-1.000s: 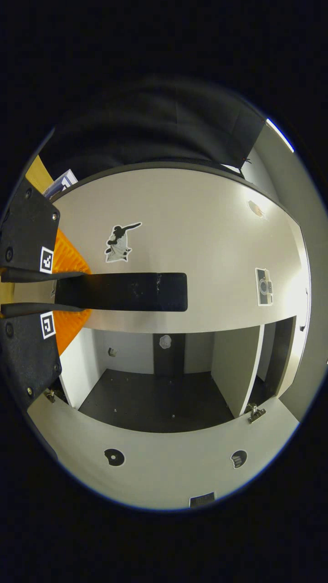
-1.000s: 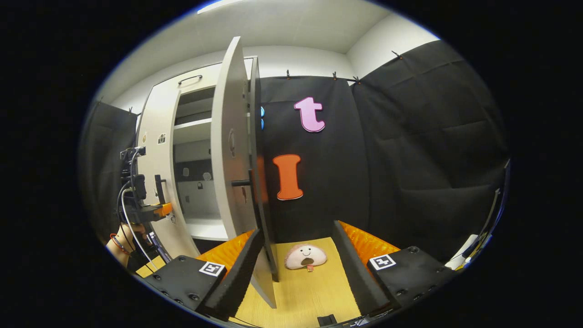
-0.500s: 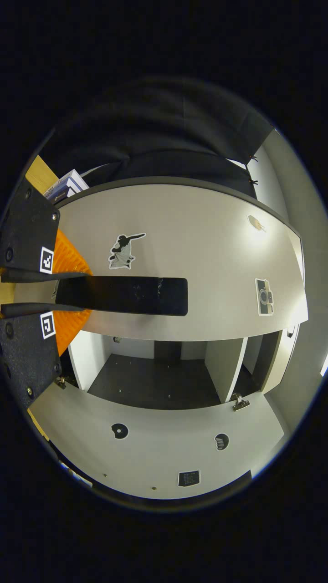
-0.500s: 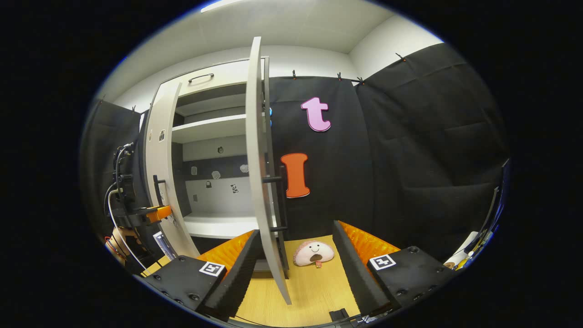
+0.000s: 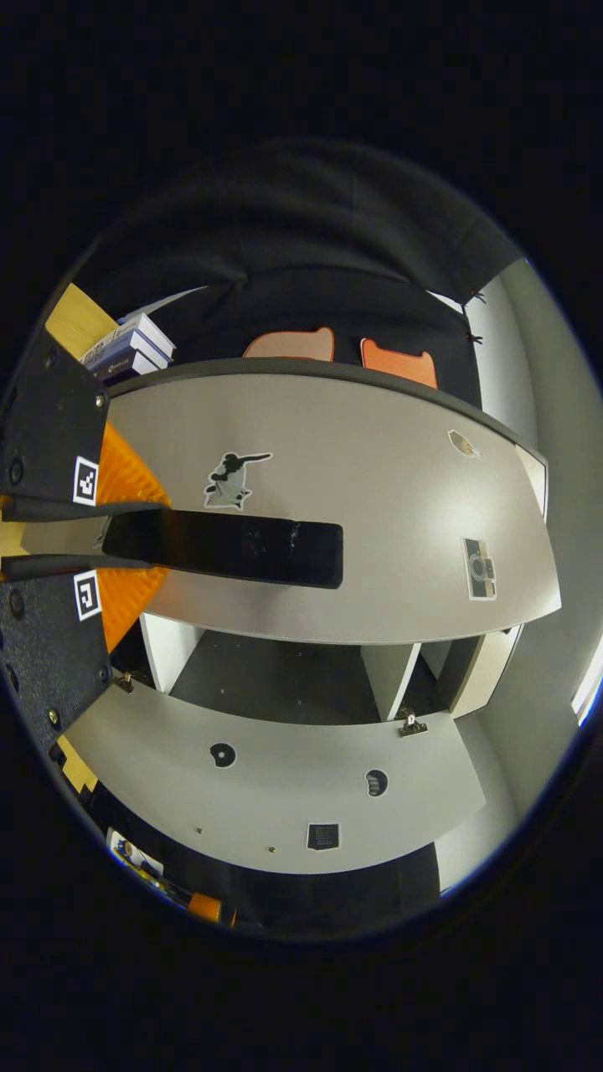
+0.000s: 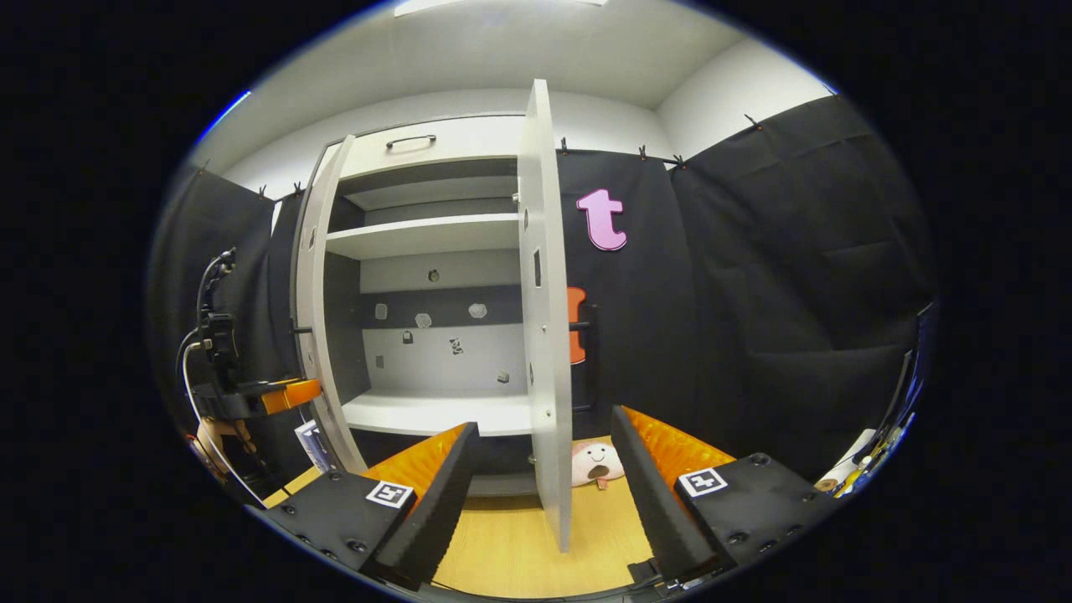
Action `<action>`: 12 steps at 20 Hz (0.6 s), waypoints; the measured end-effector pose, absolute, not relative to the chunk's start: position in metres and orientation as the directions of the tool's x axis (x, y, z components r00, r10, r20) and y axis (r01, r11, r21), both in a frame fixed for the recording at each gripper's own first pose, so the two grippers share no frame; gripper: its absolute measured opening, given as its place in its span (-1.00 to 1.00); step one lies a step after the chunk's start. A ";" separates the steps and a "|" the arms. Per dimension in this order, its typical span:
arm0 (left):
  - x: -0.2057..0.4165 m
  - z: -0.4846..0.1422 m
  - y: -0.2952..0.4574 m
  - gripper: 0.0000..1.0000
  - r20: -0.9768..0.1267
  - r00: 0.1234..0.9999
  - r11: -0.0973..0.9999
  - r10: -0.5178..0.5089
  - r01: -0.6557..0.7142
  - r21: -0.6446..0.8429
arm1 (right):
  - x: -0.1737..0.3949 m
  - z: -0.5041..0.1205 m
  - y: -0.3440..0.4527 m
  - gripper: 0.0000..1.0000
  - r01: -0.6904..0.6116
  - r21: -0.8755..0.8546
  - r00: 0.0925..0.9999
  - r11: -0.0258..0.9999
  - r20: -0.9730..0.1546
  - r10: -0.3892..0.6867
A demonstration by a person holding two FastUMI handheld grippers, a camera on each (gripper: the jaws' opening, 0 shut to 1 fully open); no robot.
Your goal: Open the right door of the double-door shoe cabinet with the right hand, and open the left door with the left hand.
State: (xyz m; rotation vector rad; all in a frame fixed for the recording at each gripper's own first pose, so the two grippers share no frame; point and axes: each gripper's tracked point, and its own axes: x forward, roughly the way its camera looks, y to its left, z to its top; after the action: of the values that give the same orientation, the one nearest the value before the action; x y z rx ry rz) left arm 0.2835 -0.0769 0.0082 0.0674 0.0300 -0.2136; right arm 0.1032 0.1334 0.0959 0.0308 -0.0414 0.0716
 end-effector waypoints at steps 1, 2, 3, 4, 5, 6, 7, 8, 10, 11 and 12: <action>0.281 0.009 -0.076 -0.70 -0.033 0.975 0.974 -0.220 0.221 0.057 | 0.101 0.095 0.139 0.99 -0.078 0.032 0.996 0.996 0.044 0.076; 0.279 0.009 -0.074 -0.70 -0.031 0.974 0.973 -0.226 0.227 0.050 | 0.103 0.093 0.142 0.99 -0.083 0.031 0.996 0.996 0.042 0.082; 0.278 0.009 -0.073 -0.70 -0.031 0.972 0.971 -0.233 0.234 0.043 | 0.103 0.090 0.143 0.99 -0.083 0.027 0.996 0.996 0.040 0.082; 0.276 0.009 -0.072 -0.74 -0.035 0.970 0.970 -0.239 0.240 0.035 | 0.103 0.087 0.143 0.98 -0.077 0.024 0.997 0.997 0.031 0.076; 0.273 0.009 -0.070 -0.71 -0.038 0.969 0.970 -0.242 0.243 0.029 | 0.103 0.084 0.144 0.99 -0.076 0.025 0.997 0.997 0.020 0.076; 0.271 0.009 -0.069 -0.70 -0.036 0.968 0.969 -0.247 0.248 0.025 | 0.102 0.081 0.145 0.99 -0.077 0.029 0.997 0.997 0.013 0.076; 0.270 0.009 -0.068 -0.70 -0.033 0.967 0.967 -0.252 0.253 0.026 | 0.102 0.081 0.147 0.99 -0.079 0.033 0.997 0.996 0.007 0.079; 0.270 0.009 -0.067 -0.70 -0.030 0.965 0.965 -0.259 0.260 0.030 | 0.103 0.082 0.151 0.99 -0.087 0.032 0.996 0.996 0.008 0.086; 0.268 0.009 -0.065 -0.70 -0.032 0.963 0.963 -0.267 0.268 0.035 | 0.103 0.083 0.155 0.99 -0.094 0.016 0.996 0.995 0.006 0.094; 0.267 0.010 -0.064 -0.70 -0.034 0.962 0.961 -0.272 0.274 0.038 | 0.101 0.083 0.155 0.99 -0.096 0.010 0.995 0.995 0.007 0.096; 0.266 0.010 -0.064 -0.70 -0.036 0.960 0.960 -0.277 0.278 0.035 | 0.100 0.085 0.155 0.98 -0.098 0.012 0.995 0.995 0.011 0.098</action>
State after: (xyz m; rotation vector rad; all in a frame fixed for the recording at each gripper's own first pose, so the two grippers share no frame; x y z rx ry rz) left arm 0.2665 -0.0639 0.0102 0.0398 0.0306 -0.2815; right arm 0.0998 0.1555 0.0846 0.0126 -0.0106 0.0983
